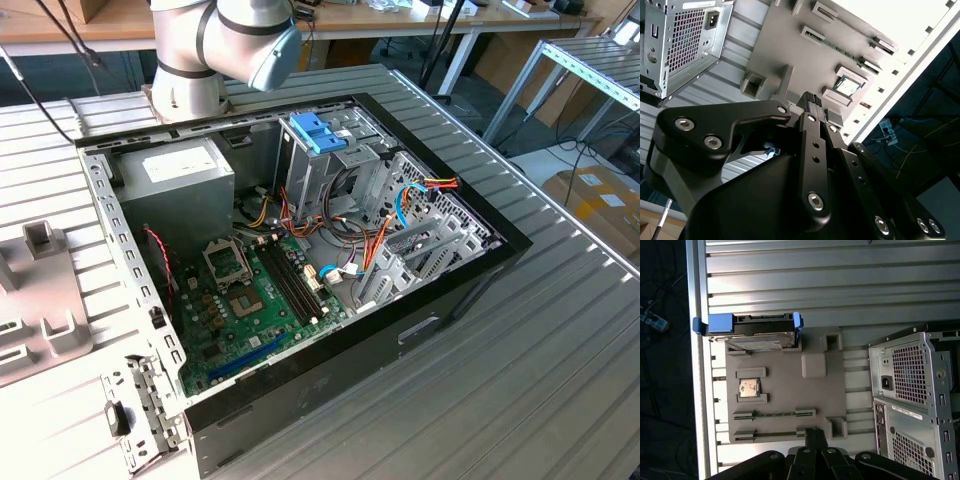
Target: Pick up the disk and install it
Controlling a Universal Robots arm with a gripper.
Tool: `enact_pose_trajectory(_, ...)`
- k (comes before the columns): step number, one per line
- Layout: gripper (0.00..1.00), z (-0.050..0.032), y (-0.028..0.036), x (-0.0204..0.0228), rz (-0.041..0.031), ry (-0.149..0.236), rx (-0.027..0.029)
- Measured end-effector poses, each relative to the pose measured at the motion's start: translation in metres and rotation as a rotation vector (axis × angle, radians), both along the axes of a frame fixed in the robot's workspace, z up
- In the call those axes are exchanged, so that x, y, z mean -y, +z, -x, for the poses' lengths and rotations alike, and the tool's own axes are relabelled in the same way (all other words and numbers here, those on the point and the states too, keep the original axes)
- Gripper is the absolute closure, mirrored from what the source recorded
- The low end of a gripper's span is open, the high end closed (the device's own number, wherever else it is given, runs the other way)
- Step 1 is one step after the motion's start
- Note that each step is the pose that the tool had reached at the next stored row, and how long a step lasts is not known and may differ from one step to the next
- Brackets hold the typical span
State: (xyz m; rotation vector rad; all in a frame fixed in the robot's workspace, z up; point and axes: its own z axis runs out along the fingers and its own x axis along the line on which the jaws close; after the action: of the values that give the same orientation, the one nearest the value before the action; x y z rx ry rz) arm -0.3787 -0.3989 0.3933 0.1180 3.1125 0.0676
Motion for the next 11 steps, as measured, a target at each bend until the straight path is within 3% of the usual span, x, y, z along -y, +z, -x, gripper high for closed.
enact_pose_trajectory(7, 0.89, 0.0056, 0.0000, 0.0000, 0.0000, 0.000, 0.0000)
enact_pose_trajectory(11, 0.89, 0.0220, 0.0000, 0.0000, 0.0000, 0.000, 0.0000)
